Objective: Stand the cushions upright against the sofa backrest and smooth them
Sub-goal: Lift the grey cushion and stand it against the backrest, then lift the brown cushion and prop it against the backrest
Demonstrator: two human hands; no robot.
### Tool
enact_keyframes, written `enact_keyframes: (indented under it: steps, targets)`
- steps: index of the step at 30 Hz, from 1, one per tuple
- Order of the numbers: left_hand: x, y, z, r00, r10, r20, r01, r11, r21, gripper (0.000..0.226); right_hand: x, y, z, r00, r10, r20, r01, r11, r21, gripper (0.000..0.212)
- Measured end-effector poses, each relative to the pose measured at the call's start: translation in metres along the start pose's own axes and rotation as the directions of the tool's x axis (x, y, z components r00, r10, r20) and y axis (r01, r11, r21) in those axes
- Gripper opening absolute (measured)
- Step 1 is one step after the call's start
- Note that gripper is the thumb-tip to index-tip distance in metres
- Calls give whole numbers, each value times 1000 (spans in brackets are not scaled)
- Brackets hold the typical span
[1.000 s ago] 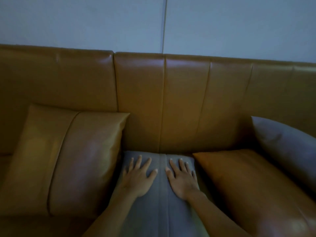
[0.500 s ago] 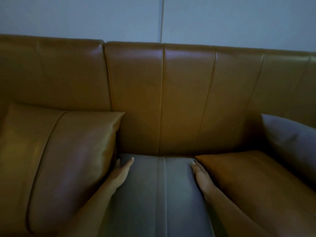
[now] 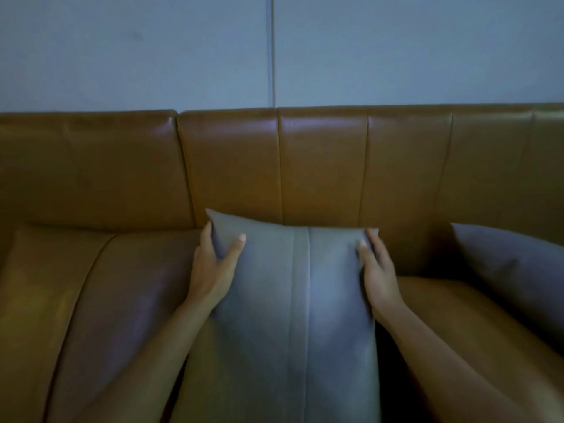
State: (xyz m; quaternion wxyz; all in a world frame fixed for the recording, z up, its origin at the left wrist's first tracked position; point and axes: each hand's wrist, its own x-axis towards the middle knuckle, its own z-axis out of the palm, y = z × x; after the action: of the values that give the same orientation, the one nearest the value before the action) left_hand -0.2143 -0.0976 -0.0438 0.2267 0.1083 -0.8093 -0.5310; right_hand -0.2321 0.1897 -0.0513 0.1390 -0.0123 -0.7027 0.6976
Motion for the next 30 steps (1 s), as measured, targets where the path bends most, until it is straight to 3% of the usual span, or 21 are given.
enact_keyframes:
  steps: [5, 11, 16, 19, 24, 30]
  targets:
    - [2, 18, -5, 992, 65, -106, -82, 983, -162, 103, 31, -58, 8, 967, -257, 3, 253, 951, -176, 58]
    - [12, 26, 5, 990, 86, -115, -106, 978, -180, 96, 55, -61, -1, 973, -230, -7, 222, 948, -229, 53]
    - [22, 31, 0, 992, 78, -97, -87, 992, -88, 100, 61, -65, 4, 986, -132, 97, 152, 958, -244, 60]
    - [22, 33, -9, 995, 71, -66, -73, 997, -26, 100, 56, -73, 5, 992, -120, 34, 125, 962, -243, 58]
    - [9, 27, -31, 996, 80, -34, -76, 992, 100, 98, 22, -81, 17, 980, -200, -2, 190, 930, -316, 55]
    - [-6, 3, -78, 998, 63, -13, -57, 961, 271, 95, -24, -84, 69, 963, -220, 154, 257, 920, -297, 54]
